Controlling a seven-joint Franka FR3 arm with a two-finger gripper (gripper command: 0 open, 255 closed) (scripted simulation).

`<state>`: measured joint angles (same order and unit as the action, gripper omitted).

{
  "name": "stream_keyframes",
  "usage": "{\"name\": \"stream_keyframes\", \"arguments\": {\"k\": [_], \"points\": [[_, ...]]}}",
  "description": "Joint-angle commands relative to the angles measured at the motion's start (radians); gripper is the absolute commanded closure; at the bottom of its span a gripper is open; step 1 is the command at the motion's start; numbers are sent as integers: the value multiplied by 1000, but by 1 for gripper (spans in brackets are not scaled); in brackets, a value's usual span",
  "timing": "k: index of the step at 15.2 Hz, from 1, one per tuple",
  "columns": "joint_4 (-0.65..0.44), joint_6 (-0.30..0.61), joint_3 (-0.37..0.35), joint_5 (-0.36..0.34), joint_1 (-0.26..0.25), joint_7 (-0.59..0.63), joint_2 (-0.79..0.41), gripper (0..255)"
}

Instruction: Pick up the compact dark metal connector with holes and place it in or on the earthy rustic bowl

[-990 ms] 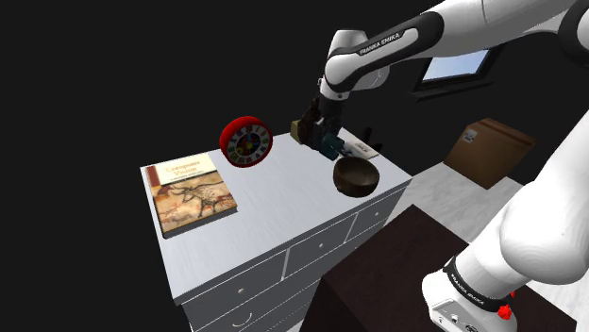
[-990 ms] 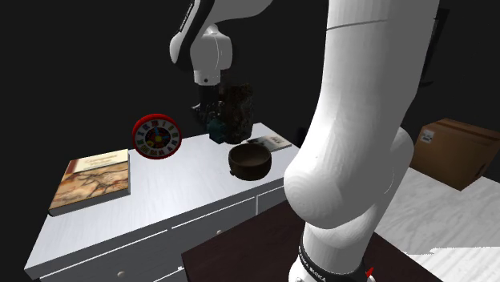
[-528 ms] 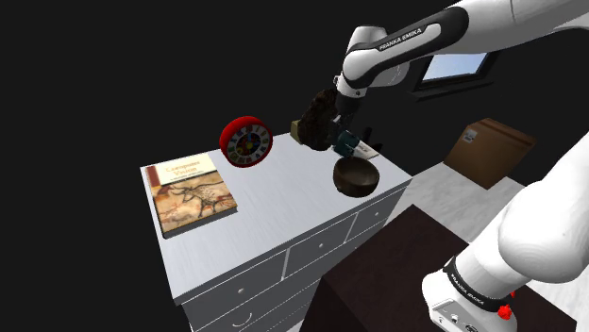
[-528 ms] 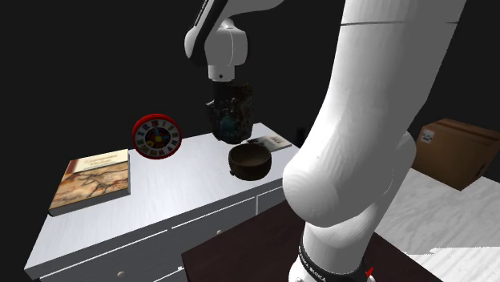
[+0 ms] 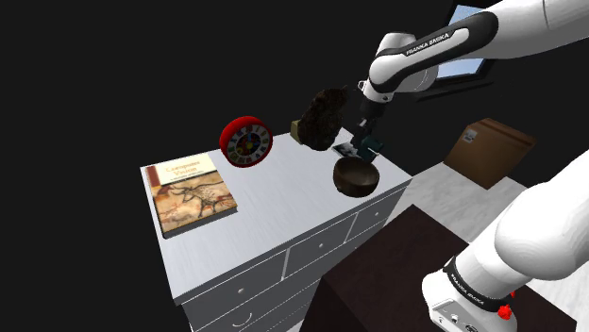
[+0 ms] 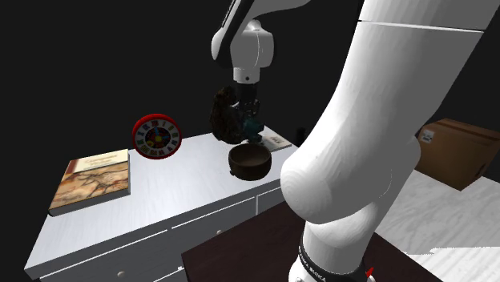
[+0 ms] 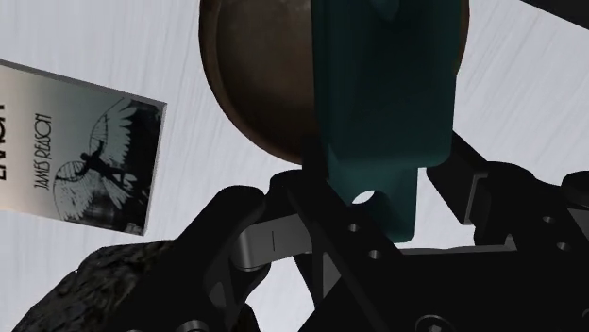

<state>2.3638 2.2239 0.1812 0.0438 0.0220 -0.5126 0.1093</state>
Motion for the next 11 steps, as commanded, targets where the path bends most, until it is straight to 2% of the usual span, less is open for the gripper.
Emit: {"name": "stream_keyframes", "arguments": {"k": [1, 11], "points": [[17, 27, 2, 3, 1, -6, -10, 255], [64, 167, 3, 35, -2, -35, -106, 255]]}}
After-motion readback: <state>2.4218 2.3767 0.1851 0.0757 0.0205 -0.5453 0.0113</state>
